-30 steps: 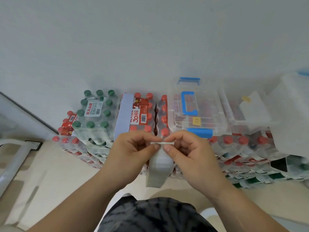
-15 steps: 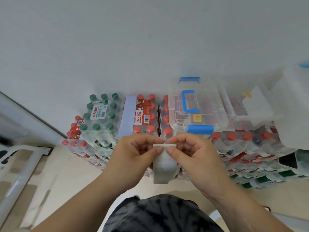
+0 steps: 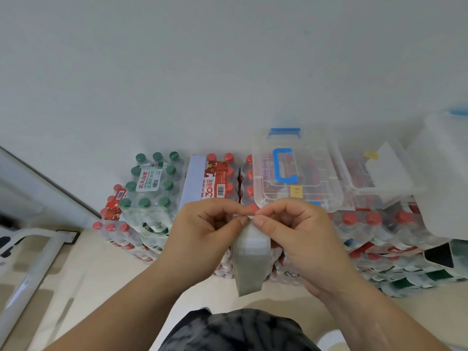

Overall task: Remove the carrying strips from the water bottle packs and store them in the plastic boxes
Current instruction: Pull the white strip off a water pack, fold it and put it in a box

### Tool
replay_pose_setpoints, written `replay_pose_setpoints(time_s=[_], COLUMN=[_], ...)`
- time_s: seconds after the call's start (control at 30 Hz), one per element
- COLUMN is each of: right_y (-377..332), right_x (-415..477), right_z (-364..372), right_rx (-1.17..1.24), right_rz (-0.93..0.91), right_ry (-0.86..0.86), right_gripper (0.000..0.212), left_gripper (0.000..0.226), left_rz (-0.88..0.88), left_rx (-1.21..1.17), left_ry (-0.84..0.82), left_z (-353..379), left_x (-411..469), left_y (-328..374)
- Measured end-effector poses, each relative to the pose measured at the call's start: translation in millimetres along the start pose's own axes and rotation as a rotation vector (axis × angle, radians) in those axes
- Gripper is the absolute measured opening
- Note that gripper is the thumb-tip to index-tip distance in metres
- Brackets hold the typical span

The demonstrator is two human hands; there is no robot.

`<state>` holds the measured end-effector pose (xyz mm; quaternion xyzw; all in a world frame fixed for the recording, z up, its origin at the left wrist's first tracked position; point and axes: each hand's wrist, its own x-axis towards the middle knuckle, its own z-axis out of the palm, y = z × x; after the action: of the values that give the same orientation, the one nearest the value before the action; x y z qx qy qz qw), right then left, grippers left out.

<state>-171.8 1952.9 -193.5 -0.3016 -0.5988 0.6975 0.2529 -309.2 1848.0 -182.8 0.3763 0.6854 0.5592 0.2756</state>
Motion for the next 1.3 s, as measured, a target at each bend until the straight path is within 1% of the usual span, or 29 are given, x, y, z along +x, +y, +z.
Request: replay_pose_setpoints(time_s=[0.1,0.23,0.27,0.37,0.43,0.57,0.67,0.73,0.83,0.93,1.07,1.17,1.3], right_y=[-5,-8,-7,-5,-4,-4,-5,-6,-7,-5,-2,-2,-2], right_x=[5,7,7,7,5,2,0,-1,-1,-1,-3,-4,-4], right_z=[-3,-4,-4,-5,-5,-6,-9,-10,-10,-11,-12,-10,-10], right_rx=[0.008,-0.04,-0.053,-0.079,-0.106,-0.229,-0.176,-0.159,-0.178,-0.197,-0.188,-0.118,-0.104], right_rz=[-0.008,-0.045,-0.05,-0.052,-0.048,-0.017,0.012,0.008,-0.001,0.0,-0.012,0.008,-0.034], right_ry=[0.006,-0.001,-0.005,-0.011,-0.012,-0.026,-0.032,-0.03,-0.003,0.017,0.02,0.02,0.025], right_gripper=[0.01,0.017,0.017,0.019,0.019,0.024,0.016,0.015,0.016,0.017,0.014,0.011,0.019], left_gripper=[0.028,0.007,0.01,0.008,0.015,0.017,0.009,0.015,0.026,0.02,0.022,0.024,0.022], left_rz=[-0.01,-0.064,-0.077,-0.104,-0.103,-0.056,-0.012,-0.004,-0.072,-0.12,-0.119,-0.113,-0.113], left_rx=[-0.028,-0.134,-0.144,-0.133,-0.111,-0.049,-0.036,-0.022,-0.029,0.0,-0.043,-0.072,-0.107], left_ry=[0.009,-0.015,-0.017,-0.026,-0.028,-0.034,-0.045,-0.051,-0.062,-0.107,-0.042,0.0,-0.016], left_z=[2,3,3,4,5,6,6,6,7,9,14,14,11], left_x=[6,8,7,7,7,6,5,5,6,8,8,8,7], left_y=[4,6,6,6,5,4,6,7,6,4,2,2,1])
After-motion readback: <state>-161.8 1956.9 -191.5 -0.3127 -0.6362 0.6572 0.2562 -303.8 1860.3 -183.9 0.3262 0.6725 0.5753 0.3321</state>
